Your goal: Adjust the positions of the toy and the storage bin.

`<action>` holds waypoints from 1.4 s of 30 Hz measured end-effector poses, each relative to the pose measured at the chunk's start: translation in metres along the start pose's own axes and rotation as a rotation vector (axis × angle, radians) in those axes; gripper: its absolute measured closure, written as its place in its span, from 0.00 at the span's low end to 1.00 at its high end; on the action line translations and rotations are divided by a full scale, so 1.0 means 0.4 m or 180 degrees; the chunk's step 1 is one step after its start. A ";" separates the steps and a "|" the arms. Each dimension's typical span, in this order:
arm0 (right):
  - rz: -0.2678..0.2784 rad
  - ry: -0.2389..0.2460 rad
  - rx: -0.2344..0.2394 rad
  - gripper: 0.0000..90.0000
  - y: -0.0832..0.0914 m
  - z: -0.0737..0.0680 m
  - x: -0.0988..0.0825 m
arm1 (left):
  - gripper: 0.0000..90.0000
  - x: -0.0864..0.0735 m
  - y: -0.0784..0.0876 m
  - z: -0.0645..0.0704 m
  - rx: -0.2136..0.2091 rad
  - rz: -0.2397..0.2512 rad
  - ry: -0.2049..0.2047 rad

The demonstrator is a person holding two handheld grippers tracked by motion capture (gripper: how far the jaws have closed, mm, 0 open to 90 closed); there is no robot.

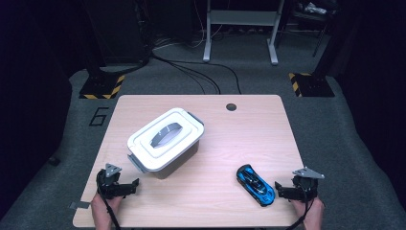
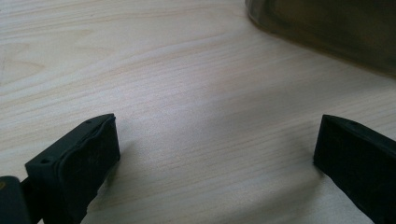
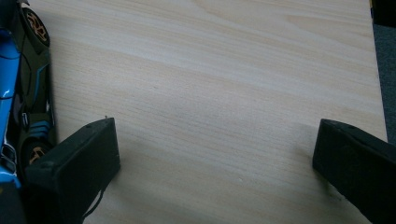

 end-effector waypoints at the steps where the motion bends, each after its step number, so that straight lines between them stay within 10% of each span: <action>1: -0.0004 0.0014 0.0004 0.00 0.000 0.001 0.000 | 0.00 0.000 0.000 0.000 0.0001 0.0000 0.0001; 23: -0.0088 -0.0053 0.0220 0.00 0.006 -0.007 0.020 | 0.01 0.000 0.001 -0.001 0.0006 -0.0014 0.0004; 42: -0.0160 0.0281 0.0546 0.00 0.031 -0.140 0.135 | 0.01 0.000 0.001 -0.002 0.0018 -0.0003 0.0023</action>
Point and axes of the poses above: each handheld gripper's, and its own axes: y roughly backward along the jaws, x roughly out of its top, z roughly to its right, the point moved 8 cm from there along -y, roughly forward along the jaws, and after that the axes turned 12 degrees about x, right-handed, at the moved point
